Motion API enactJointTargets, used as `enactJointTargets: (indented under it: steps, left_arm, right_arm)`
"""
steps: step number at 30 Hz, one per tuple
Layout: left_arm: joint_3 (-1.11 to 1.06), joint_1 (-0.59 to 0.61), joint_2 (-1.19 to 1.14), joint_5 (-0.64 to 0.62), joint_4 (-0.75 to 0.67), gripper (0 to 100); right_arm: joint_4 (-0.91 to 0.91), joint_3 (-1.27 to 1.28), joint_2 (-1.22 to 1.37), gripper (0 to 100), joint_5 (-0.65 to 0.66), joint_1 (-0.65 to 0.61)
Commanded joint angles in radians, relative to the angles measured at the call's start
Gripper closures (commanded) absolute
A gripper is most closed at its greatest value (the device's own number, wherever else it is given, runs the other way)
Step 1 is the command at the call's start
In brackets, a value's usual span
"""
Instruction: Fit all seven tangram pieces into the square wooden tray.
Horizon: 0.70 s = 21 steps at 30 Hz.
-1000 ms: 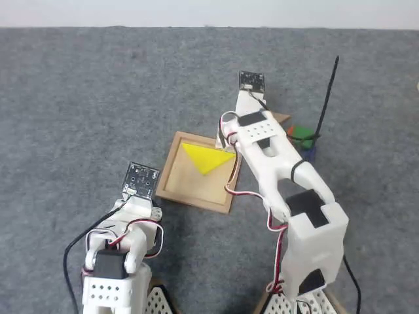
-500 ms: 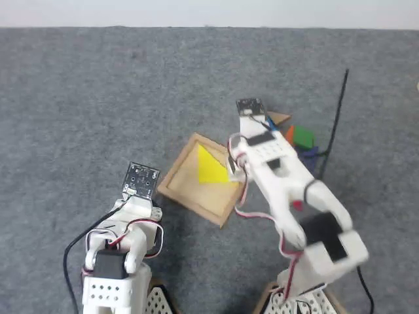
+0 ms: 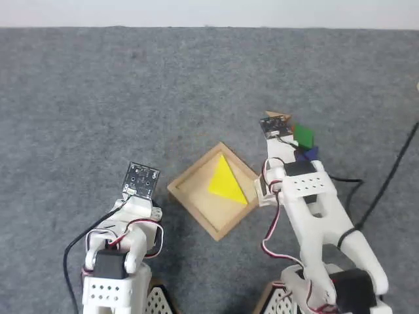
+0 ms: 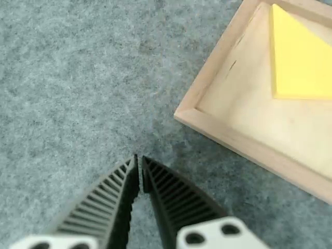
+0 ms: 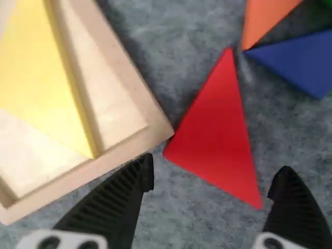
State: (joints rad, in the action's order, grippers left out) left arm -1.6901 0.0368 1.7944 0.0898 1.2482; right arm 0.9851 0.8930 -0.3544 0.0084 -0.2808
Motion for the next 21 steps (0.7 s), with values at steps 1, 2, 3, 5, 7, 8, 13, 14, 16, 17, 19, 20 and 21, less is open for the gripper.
enactJointTargets:
  steps: [1, 2, 3, 5, 7, 8, 13, 14, 16, 17, 19, 20, 21]
  left_arm:
    - [0.005, 0.000, 0.009, -0.005, 0.005, 98]
    - [0.005, 0.000, 0.009, -0.005, 0.005, 98]
    - [0.005, 0.000, 0.009, -0.005, 0.005, 98]
    - [0.005, 0.000, 0.009, -0.005, 0.005, 98]
    - [0.005, 0.000, 0.009, -0.005, 0.005, 98]
    - [0.005, 0.000, 0.009, -0.005, 0.005, 98]
    - [0.005, 0.000, 0.009, -0.005, 0.005, 98]
    - [0.005, 0.000, 0.009, -0.005, 0.005, 98]
    - [0.005, 0.000, 0.009, -0.005, 0.005, 98]
    - [0.005, 0.000, 0.009, -0.005, 0.005, 98]
    - [0.005, 0.000, 0.009, -0.005, 0.005, 98]
    - [0.005, 0.000, 0.009, -0.005, 0.005, 98]
    - [0.005, 0.000, 0.009, -0.005, 0.005, 98]
  right_arm:
    - [-0.047, -0.041, 0.024, 64.9, 0.012, -0.036]
    - [-0.059, -0.055, 0.054, 64.9, 0.012, -0.048]
    - [-0.067, -0.077, 0.090, 64.9, 0.011, -0.054]
    - [-0.065, -0.137, 0.174, 64.9, -0.017, -0.053]
    - [-0.061, -0.190, 0.268, 64.9, -0.023, -0.053]
    - [-0.064, -0.213, 0.312, 64.9, -0.025, -0.058]
    - [-0.058, -0.341, 0.427, 64.9, -0.025, -0.054]
    - [-0.068, -0.361, 0.438, 64.9, -0.025, -0.056]
    - [-0.090, -0.388, 0.453, 64.9, -0.025, -0.064]
    - [-0.096, -0.404, 0.461, 64.9, -0.023, -0.076]
    - [-0.096, -0.437, 0.483, 64.9, -0.023, -0.099]
    - [-0.096, -0.454, 0.496, 64.9, -0.023, -0.114]
    - [-0.096, -0.474, 0.512, 64.9, -0.023, -0.130]
